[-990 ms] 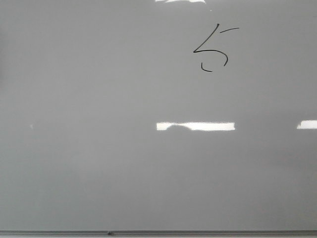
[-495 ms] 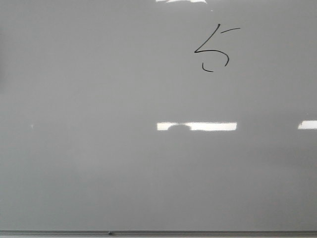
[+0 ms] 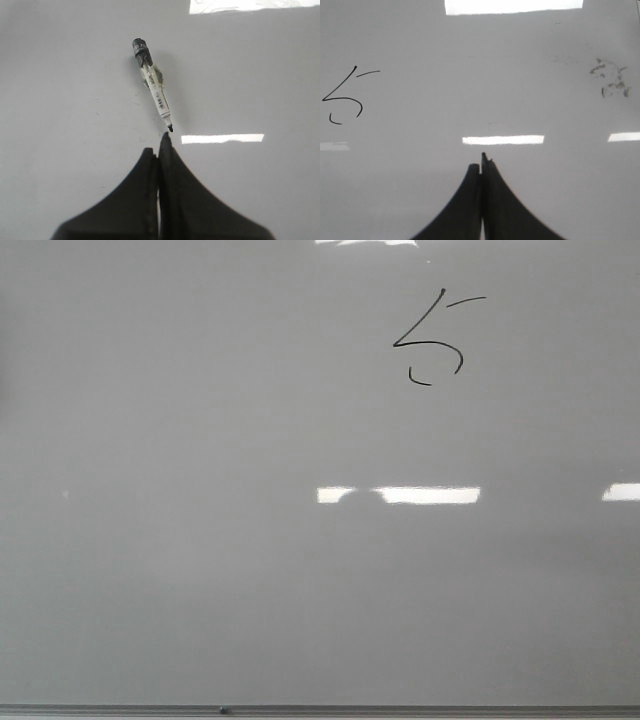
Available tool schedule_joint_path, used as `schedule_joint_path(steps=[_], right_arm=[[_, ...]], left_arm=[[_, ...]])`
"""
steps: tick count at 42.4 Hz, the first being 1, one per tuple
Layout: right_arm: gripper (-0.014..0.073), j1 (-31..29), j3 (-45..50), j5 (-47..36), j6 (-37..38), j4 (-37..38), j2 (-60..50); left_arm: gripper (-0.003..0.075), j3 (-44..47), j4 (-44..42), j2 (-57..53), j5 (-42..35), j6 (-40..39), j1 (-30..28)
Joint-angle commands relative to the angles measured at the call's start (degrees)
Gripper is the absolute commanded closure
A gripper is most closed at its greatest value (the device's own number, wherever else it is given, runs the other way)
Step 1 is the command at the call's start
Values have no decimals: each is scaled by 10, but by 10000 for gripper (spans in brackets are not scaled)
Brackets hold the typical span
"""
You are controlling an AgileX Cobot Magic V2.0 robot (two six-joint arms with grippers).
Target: Write number 5 on whiteboard
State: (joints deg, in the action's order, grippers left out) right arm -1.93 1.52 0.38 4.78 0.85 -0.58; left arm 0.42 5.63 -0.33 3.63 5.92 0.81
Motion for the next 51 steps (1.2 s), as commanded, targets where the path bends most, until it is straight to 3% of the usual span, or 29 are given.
schedule_joint_path(steps=[1,51], right_arm=[[662,2,-9,-36,0,-1,-12],[662,18,-9,-53,-2,19,-12]], left_arm=[[741,3,5,-9,-48,-1,-1],[741,3,5,-9,-48,-1,-1]])
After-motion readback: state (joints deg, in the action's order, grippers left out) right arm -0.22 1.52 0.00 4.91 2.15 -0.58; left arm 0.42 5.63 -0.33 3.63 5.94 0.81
